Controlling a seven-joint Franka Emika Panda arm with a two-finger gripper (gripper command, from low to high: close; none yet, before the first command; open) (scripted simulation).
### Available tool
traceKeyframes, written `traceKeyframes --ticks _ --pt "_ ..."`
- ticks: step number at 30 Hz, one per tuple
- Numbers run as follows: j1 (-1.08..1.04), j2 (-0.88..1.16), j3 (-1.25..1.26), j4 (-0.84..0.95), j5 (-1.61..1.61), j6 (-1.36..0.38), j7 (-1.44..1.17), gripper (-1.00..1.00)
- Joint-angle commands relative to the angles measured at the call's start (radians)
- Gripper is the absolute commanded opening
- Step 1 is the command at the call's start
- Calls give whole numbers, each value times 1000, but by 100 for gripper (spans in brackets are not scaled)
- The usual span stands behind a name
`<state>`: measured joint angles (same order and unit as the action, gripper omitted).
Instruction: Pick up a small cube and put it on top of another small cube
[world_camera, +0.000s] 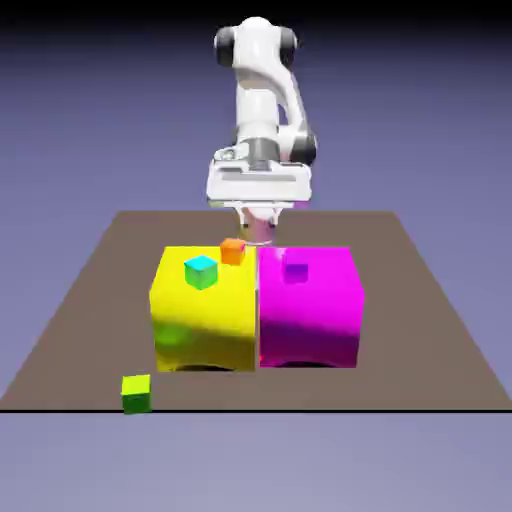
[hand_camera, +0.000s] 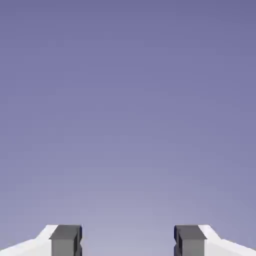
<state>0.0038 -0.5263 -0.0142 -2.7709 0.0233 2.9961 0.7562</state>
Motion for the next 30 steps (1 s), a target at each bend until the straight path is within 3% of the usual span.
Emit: traceKeyframes --ticks 1,30 --pt "-7 36 -12 32 19 -34 13 0" --pt "-203 1087 -354 973 580 -1018 378 0"
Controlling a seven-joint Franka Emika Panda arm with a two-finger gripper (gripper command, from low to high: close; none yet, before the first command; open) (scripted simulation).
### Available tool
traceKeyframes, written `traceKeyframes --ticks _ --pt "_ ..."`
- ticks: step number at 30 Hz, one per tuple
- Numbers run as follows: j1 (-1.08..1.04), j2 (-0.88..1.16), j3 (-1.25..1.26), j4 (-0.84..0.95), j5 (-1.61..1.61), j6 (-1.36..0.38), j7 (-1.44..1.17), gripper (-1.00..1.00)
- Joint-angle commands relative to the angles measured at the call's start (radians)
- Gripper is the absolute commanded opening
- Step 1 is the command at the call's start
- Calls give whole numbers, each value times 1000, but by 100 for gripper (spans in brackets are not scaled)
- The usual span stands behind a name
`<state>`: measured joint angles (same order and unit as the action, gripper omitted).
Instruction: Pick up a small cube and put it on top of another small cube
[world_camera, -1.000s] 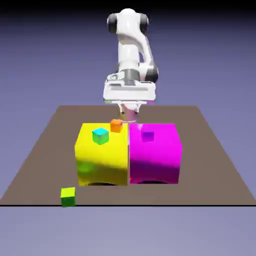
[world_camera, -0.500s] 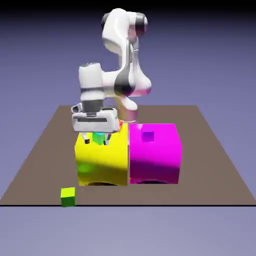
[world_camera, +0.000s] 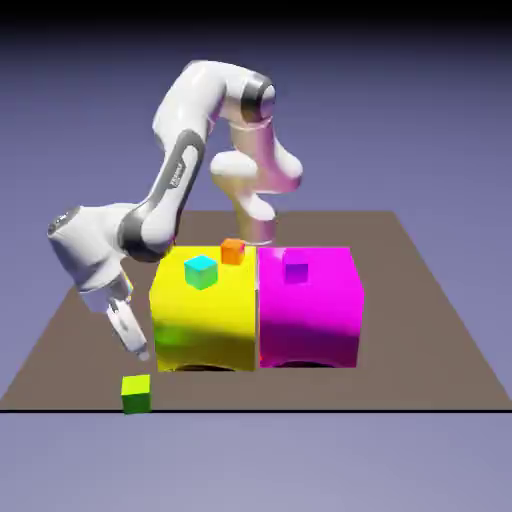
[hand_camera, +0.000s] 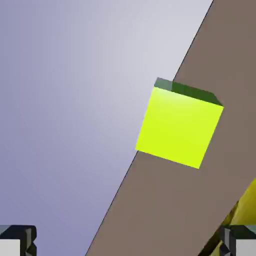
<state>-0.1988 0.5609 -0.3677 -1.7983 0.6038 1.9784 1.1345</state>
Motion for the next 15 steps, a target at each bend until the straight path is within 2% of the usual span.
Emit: traceKeyframes --ticks 1,7,11,12,15 --pt "-7 36 -12 32 19 -34 13 0" --pt "-42 226 -73 202 121 -211 79 0" --pt "-20 293 -34 147 175 -96 40 0" --pt "-20 293 -34 147 175 -96 40 -100" --pt "-37 243 -64 188 134 -182 69 -100"
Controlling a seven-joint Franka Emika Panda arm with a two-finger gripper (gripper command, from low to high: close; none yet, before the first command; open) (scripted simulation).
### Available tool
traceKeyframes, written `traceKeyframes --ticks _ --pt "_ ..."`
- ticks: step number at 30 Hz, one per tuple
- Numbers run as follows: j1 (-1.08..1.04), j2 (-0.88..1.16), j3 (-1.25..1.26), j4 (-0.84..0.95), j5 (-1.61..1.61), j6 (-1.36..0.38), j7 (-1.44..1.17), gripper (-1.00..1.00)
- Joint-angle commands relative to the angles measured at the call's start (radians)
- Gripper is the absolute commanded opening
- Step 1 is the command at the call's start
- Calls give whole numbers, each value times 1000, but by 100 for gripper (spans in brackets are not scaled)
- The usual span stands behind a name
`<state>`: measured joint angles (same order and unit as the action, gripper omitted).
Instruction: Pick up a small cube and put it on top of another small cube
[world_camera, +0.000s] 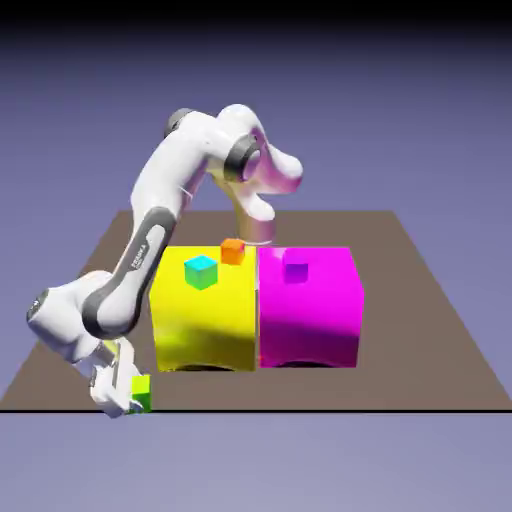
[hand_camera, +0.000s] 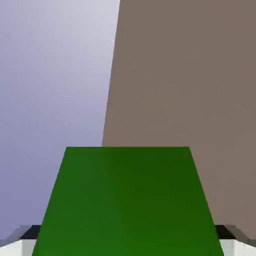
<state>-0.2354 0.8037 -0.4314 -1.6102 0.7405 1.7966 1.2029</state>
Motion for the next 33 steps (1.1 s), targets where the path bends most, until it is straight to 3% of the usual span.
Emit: traceKeyframes --ticks 1,22,30,31,33 --pt "-4 -29 -6 9 -27 -36 4 -100" --pt "103 -790 254 -337 -716 -424 -383 -100" --pt "105 -827 257 -542 -722 -256 -382 -100" --pt "105 -827 257 -542 -722 -256 -382 100" --pt "105 -821 257 -506 -721 -286 -383 100"
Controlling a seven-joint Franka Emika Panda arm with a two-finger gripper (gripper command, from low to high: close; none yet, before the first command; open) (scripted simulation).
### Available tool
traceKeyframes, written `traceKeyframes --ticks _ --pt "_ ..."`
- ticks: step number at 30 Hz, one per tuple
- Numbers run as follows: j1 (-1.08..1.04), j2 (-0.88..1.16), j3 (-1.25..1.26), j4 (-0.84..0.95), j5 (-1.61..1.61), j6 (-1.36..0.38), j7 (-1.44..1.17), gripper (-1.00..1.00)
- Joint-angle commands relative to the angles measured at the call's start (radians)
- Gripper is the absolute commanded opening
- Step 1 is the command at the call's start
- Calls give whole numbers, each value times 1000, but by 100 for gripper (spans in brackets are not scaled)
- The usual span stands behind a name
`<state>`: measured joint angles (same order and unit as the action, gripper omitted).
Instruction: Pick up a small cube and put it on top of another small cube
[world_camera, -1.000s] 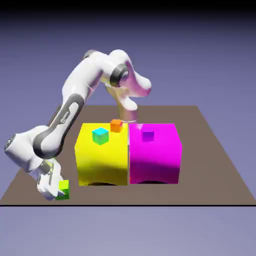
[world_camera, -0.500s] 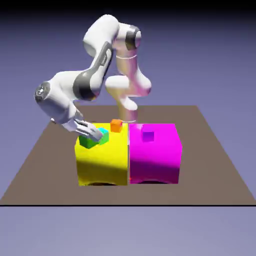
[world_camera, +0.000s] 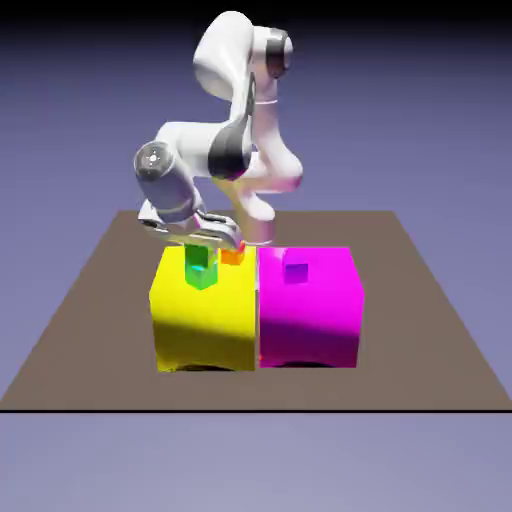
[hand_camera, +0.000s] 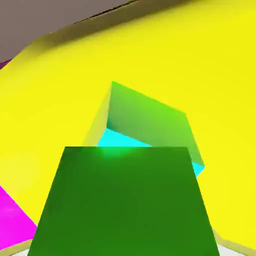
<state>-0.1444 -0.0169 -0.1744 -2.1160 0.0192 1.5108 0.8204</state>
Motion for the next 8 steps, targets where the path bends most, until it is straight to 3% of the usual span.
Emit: traceKeyframes --ticks 1,5,8 --pt "14 6 0 36 1 -30 0 100" --pt "12 28 -2 167 3 -140 -2 100" --pt "12 28 -2 167 3 -140 -2 100"
